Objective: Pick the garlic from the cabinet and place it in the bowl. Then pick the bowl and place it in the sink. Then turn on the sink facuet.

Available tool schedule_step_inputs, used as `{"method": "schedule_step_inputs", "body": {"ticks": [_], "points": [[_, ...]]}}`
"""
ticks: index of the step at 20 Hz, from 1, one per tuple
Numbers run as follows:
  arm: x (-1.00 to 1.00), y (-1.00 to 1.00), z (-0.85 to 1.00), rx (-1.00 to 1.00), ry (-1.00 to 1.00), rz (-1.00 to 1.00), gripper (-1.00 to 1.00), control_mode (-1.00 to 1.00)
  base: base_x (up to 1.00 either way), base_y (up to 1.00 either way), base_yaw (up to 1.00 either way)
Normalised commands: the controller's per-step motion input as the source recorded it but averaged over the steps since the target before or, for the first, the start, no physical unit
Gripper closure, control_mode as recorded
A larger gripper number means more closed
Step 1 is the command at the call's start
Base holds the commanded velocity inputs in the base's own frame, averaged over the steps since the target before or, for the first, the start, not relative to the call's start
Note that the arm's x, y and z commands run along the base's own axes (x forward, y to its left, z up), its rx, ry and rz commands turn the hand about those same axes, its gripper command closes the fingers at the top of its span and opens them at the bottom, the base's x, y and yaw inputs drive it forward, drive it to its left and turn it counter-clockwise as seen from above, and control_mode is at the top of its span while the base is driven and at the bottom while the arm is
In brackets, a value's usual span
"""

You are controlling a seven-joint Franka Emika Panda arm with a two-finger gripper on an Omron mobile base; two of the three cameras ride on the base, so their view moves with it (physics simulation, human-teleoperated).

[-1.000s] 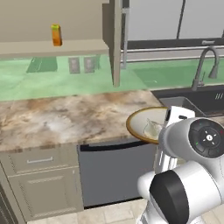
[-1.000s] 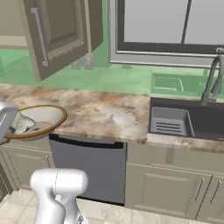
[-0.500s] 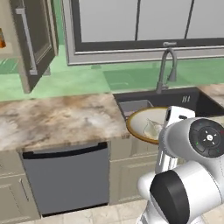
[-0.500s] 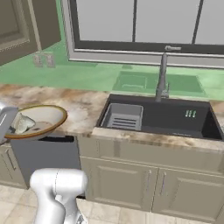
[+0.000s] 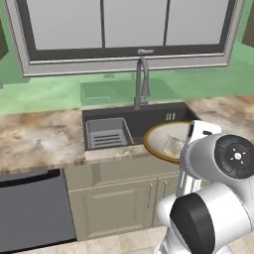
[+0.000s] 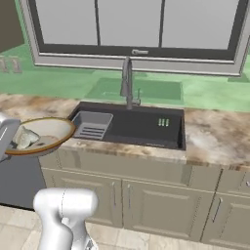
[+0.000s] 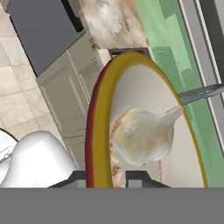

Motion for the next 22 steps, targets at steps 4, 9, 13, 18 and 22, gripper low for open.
{"method": "schedule_step_inputs", "body": {"ticks": [4,9,13,18,22], "points": [[0.0,0.0,0.0,0.0,0.0,0.0,1.0,1.0,0.03,-1.0,0.0],[0.0,0.0,0.0,0.0,0.0,0.0,1.0,1.0,0.27,-1.0,0.0],[0.0,0.0,0.0,0.0,0.0,0.0,1.0,1.0,0.53,-0.7,0.0],[0.0,0.0,0.0,0.0,0.0,0.0,1.0,1.0,0.73,-0.13,-0.01],[0.0,0.0,0.0,0.0,0.0,0.0,1.0,1.0,0.42,0.13,-0.07]]}}
